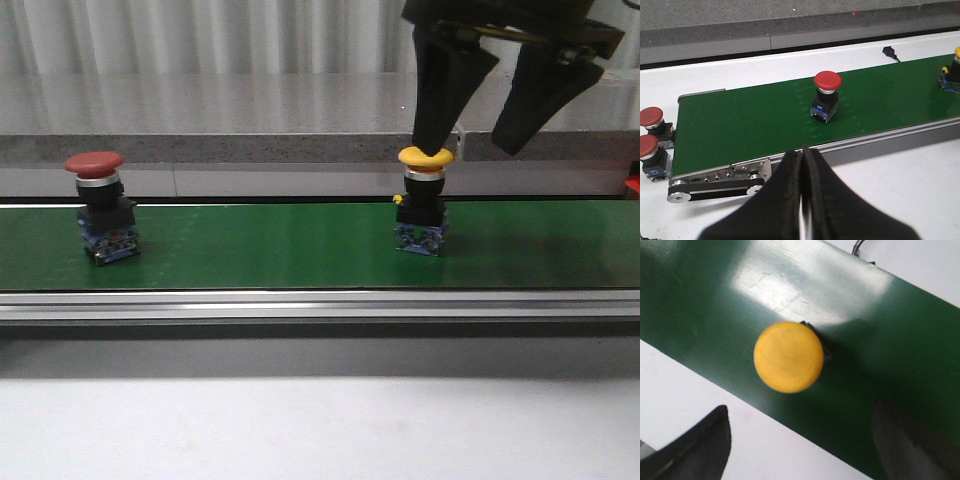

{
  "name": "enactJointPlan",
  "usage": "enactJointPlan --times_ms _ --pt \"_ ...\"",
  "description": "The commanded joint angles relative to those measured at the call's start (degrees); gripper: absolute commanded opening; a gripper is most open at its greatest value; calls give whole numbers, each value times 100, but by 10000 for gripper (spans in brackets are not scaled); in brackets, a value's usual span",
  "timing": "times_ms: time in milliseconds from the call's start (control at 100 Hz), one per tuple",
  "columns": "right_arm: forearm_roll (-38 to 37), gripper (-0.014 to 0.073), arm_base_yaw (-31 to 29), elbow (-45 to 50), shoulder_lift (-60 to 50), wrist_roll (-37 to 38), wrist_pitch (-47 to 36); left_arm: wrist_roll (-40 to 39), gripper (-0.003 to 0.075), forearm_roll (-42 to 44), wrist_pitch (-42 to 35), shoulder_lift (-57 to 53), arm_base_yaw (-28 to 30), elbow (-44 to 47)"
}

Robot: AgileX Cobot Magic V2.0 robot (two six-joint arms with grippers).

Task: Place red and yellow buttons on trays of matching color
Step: 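Grasp the yellow button from the moving belt with the right gripper, then carry the yellow button into the yellow tray and open the right gripper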

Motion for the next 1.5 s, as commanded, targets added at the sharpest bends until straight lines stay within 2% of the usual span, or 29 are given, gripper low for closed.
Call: enactJointPlan --times_ms 0,160,330,400,730,920,1260,1490 --pt "96 579 -2 -319 -11 -84 -43 -56 -21 -114 -360 56 -46 -149" --pt "96 563 -2 -416 271 -86 -285 -56 -21 -114 -360 56 -46 -149" --pt "96 344 -13 -416 416 -86 -232 -56 -21 -114 -360 56 -46 -149" --pt "91 294 -13 -416 418 -86 -267 -56 -21 -114 -360 56 -46 -149" --pt "1 288 -164 -436 290 -8 11 -56 -21 -114 -360 56 -46 -149" --pt "1 288 -738 -399 -90 196 161 -56 -21 -114 -360 56 -46 -149" --pt "-12 288 -2286 -368 -485 390 664 -56 -21 -114 -360 56 -46 -149" --pt "-193 288 -3299 -44 -524 986 632 -56 -21 -114 -360 56 -46 -149"
